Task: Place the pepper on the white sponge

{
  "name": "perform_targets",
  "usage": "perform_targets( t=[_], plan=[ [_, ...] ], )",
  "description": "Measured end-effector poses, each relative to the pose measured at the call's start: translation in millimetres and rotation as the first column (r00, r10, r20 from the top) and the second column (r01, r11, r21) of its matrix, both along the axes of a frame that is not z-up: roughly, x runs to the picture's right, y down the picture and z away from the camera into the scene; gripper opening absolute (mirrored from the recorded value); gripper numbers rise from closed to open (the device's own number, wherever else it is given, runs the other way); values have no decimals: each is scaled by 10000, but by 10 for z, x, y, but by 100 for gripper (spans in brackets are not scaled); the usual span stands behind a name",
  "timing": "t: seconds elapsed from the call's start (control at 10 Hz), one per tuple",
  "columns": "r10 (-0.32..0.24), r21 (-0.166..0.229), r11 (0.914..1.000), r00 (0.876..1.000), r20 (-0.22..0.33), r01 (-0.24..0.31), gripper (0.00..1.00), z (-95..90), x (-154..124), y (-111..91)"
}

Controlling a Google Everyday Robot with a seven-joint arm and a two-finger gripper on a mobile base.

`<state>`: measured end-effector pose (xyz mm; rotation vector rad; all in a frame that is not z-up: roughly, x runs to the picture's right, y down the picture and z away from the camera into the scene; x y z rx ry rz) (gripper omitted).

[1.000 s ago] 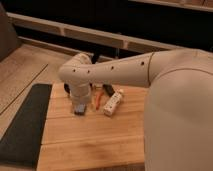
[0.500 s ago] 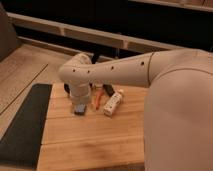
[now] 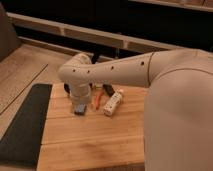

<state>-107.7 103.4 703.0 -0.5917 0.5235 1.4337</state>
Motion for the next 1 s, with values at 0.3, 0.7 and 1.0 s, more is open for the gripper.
perform_targets(
  t=[0.3, 0.7, 1.0],
  plan=[
    [138, 463, 9988, 9996, 236, -149, 65, 36, -43, -181],
    [272, 2743, 9588, 9851, 1698, -738, 65, 185, -72, -1173],
    [369, 3245, 9408, 9811, 1897, -981, 65, 209, 9, -1406]
  ],
)
